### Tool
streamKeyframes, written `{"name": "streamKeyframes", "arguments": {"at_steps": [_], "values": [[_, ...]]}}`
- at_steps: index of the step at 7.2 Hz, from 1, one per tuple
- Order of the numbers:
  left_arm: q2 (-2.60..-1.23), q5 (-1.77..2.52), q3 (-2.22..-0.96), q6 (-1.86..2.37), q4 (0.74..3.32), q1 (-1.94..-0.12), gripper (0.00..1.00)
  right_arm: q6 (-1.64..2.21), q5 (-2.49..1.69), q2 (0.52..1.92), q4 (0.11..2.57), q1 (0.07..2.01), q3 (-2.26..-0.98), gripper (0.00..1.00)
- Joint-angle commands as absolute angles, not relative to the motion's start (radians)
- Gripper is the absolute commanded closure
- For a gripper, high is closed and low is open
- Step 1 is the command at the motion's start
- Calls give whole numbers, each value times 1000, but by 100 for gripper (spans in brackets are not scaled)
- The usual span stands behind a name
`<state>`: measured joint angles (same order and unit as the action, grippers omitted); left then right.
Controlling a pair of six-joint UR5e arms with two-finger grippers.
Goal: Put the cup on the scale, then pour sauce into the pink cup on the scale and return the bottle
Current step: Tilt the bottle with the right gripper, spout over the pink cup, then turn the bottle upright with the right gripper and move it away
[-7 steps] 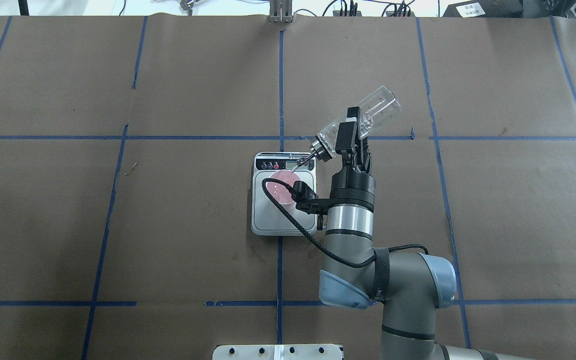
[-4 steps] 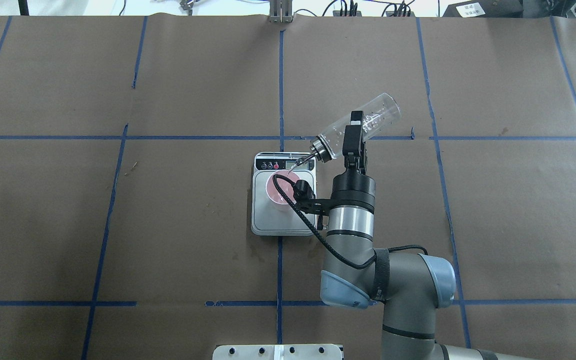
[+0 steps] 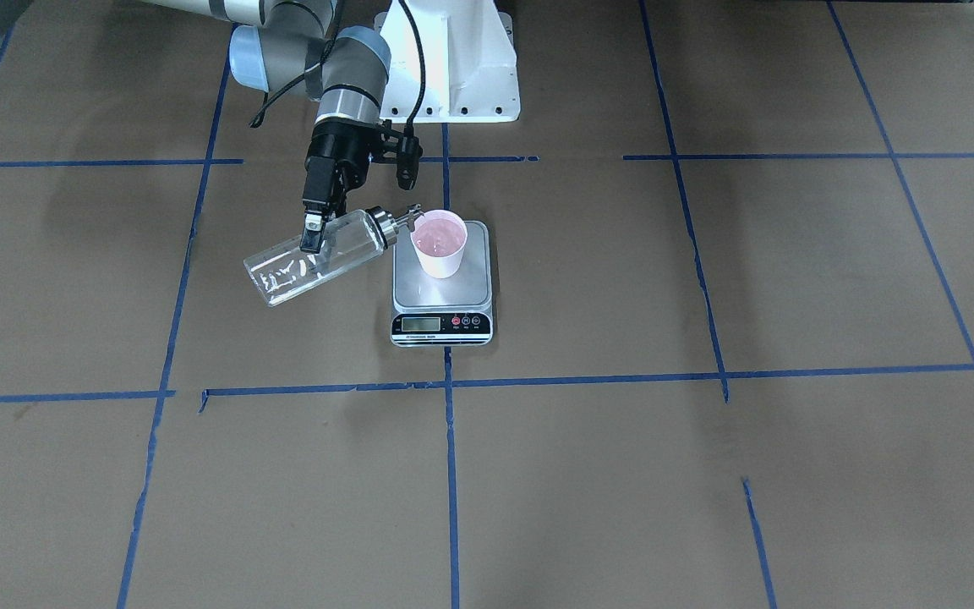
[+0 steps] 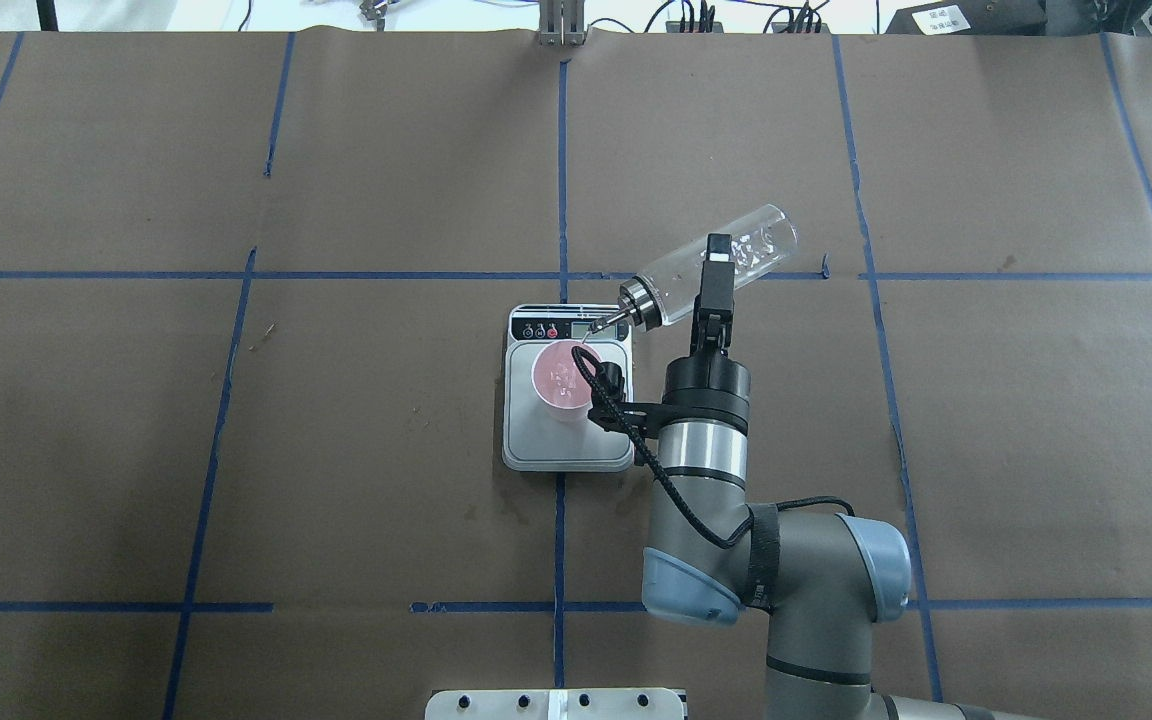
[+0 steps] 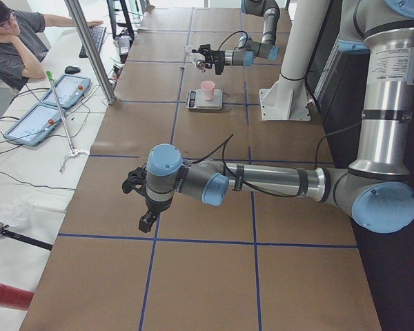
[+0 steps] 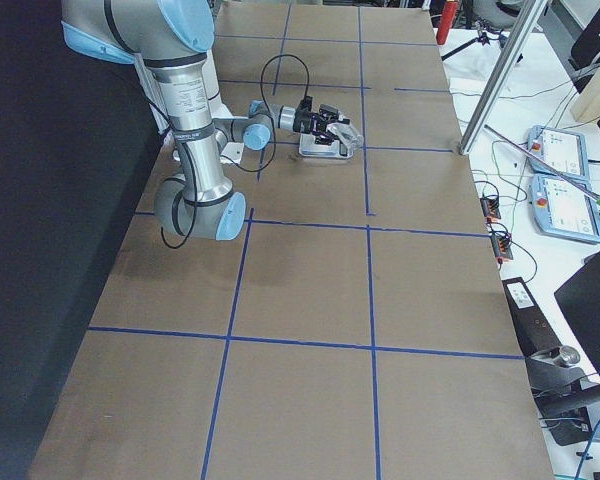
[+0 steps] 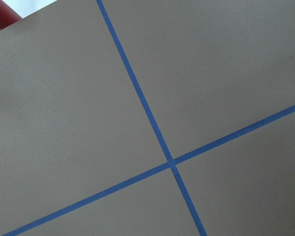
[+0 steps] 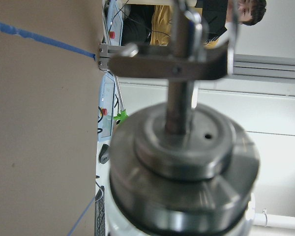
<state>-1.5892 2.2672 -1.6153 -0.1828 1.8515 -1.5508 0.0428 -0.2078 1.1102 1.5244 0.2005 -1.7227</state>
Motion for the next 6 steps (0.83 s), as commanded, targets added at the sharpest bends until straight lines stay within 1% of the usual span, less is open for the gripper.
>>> {"name": "streamKeyframes", "arguments": {"at_steps": [1, 2, 3, 6], "values": [[-1589, 2267, -1615, -183, 1852, -1551, 0, 157, -213, 1112, 1523, 189, -1726, 100], [-1589, 2267, -1615, -183, 1852, -1551, 0, 258, -230, 1112, 1520, 184, -1733, 100], [-1589, 2269, -1615, -183, 1852, -1551, 0, 387, -270, 1120, 1403, 176, -1730, 100], [-1594, 2267, -1617, -183, 1852, -1552, 0, 410, -363, 1263, 819, 178, -1735, 100]]}}
